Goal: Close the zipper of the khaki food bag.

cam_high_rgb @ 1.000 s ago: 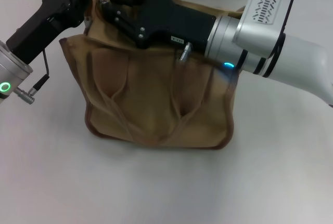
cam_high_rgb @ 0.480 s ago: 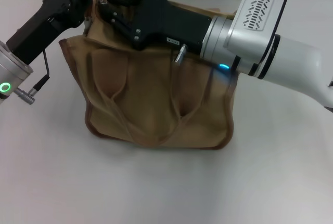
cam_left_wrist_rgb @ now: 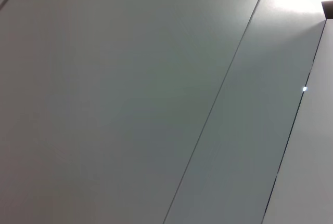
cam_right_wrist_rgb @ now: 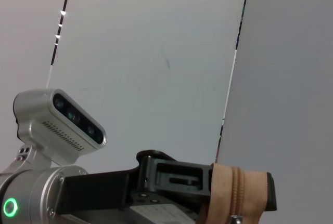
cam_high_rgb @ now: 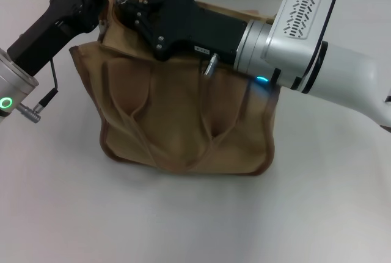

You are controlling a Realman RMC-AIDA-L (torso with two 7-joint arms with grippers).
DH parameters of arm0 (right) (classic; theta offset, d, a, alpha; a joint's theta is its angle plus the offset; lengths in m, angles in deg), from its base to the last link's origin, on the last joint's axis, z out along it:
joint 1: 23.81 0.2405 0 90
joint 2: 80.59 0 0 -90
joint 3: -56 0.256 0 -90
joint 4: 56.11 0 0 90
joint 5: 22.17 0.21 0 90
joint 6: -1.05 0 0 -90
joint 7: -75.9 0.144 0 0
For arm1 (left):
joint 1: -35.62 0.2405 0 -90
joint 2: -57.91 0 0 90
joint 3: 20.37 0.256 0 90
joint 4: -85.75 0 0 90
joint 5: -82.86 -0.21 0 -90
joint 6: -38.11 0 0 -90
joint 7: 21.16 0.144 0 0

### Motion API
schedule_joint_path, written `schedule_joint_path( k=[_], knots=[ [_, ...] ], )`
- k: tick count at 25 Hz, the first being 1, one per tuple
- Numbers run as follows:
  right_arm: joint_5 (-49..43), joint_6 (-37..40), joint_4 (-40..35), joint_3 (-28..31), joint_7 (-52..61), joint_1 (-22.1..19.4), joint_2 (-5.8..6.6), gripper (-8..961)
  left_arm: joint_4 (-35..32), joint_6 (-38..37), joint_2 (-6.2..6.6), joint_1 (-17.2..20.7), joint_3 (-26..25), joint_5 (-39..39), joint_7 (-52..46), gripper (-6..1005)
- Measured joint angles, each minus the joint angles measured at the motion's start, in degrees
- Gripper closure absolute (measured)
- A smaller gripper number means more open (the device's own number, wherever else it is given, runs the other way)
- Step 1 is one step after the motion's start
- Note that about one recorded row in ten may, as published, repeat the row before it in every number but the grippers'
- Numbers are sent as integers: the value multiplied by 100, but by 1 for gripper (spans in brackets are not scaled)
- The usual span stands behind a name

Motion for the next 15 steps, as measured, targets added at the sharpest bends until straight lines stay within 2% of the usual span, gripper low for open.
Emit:
schedule_joint_path(
  k=[4, 15],
  knots=[
    [-3, 41, 0, 0, 0, -33, 1, 936, 3, -2, 0, 11, 0, 3, 0, 978],
    [-8, 163, -13, -27, -9, -265, 26, 952, 3, 2, 32, 127, -25, 161, 1, 977]
  ],
)
